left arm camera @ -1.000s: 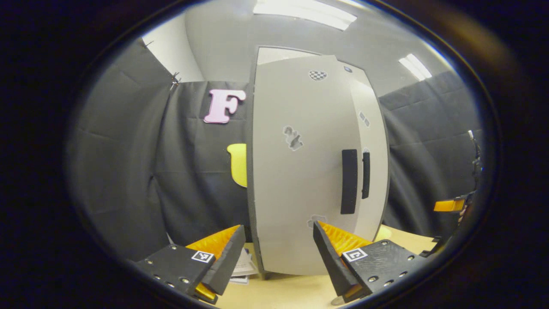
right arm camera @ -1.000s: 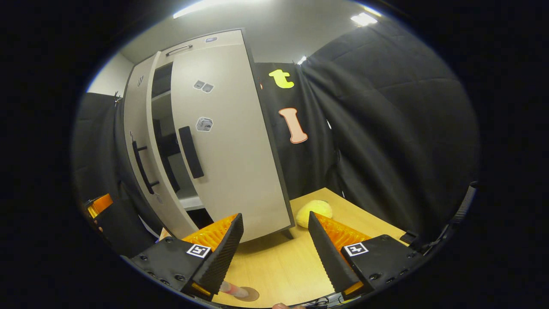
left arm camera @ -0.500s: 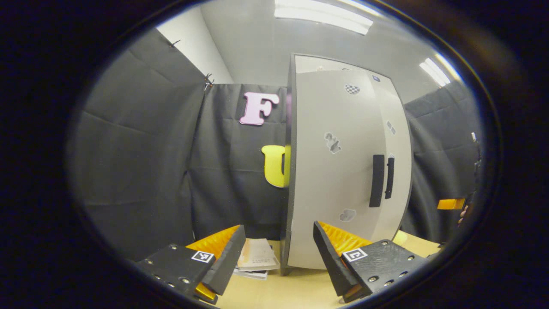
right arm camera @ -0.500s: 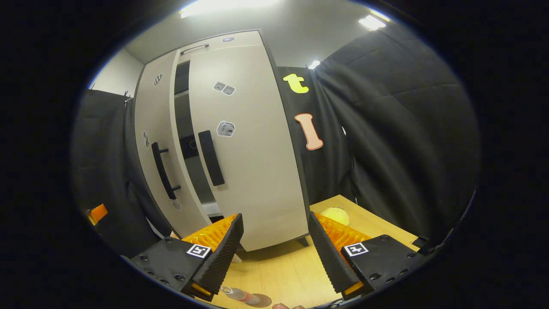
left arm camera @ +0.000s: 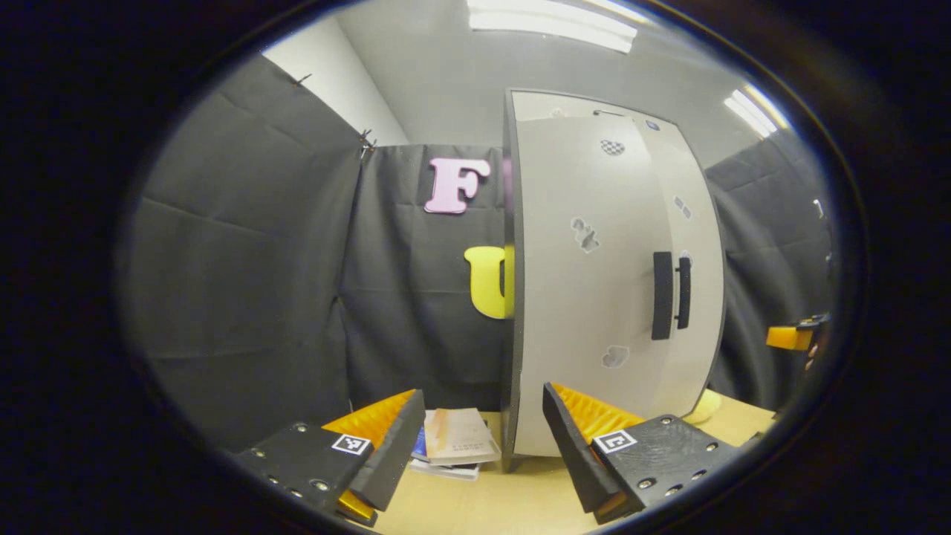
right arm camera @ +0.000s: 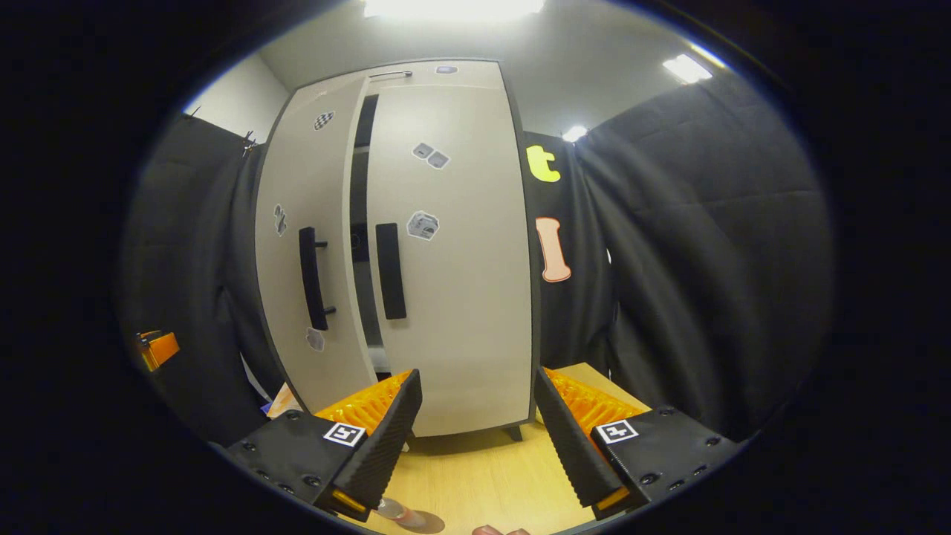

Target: Grasp the bottle in the cabinet with the left hand and place it on the coaster, then close the right door with the right hand and the left door with the left hand.

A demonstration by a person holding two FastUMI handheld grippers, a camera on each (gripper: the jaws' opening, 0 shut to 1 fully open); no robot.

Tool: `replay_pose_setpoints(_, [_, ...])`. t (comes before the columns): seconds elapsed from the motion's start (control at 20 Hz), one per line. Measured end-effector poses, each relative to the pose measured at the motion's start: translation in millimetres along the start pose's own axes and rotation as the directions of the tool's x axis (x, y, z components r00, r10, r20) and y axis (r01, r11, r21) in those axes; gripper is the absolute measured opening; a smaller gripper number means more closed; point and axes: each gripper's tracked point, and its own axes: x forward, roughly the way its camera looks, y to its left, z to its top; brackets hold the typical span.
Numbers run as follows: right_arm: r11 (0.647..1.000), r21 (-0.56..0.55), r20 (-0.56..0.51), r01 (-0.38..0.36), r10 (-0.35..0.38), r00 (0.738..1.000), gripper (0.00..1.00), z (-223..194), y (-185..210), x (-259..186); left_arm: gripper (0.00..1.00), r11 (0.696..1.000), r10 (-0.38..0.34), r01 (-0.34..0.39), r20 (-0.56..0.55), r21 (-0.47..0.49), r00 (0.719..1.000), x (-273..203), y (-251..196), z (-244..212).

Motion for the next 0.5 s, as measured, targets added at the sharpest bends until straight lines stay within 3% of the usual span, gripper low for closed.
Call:
replay_pose_setpoints(0.05, [1.0,-0.027,0.015,0.002,-0.001,1.0,0.92,3,0,-1,0.93,1.0,-0.006,0.006,-0.001,0.003,1.0,-1,-4,-2])
replay_pose_setpoints(0.1, [0.999,-0.048,0.025,0.005,-0.004,1.0,0.96,6,1,-2,0.99,1.0,-0.018,0.018,0.0,-0.002,1.0,-3,-10,-1])
replay_pose_setpoints(0.25, [0.999,-0.038,0.027,-0.008,0.009,1.0,0.97,6,0,-2,0.99,0.999,-0.037,0.037,0.0,-0.034,0.999,-6,-23,-4])
replay_pose_setpoints(0.3, [1.0,-0.02,0.028,-0.01,0.011,1.0,0.97,6,-1,-2,0.93,0.999,-0.04,0.04,-0.004,-0.037,0.999,-6,-26,-5])
replay_pose_setpoints(0.45, [1.0,0.01,0.046,-0.002,0.001,0.999,0.97,11,-8,-4,0.93,1.0,-0.023,0.023,-0.015,-0.016,1.0,-9,-25,-9])
replay_pose_setpoints(0.5, [1.0,0.014,0.055,-0.002,0.001,0.998,0.96,13,-8,-4,0.99,1.0,-0.018,0.018,-0.02,-0.007,1.0,-10,-25,-11])
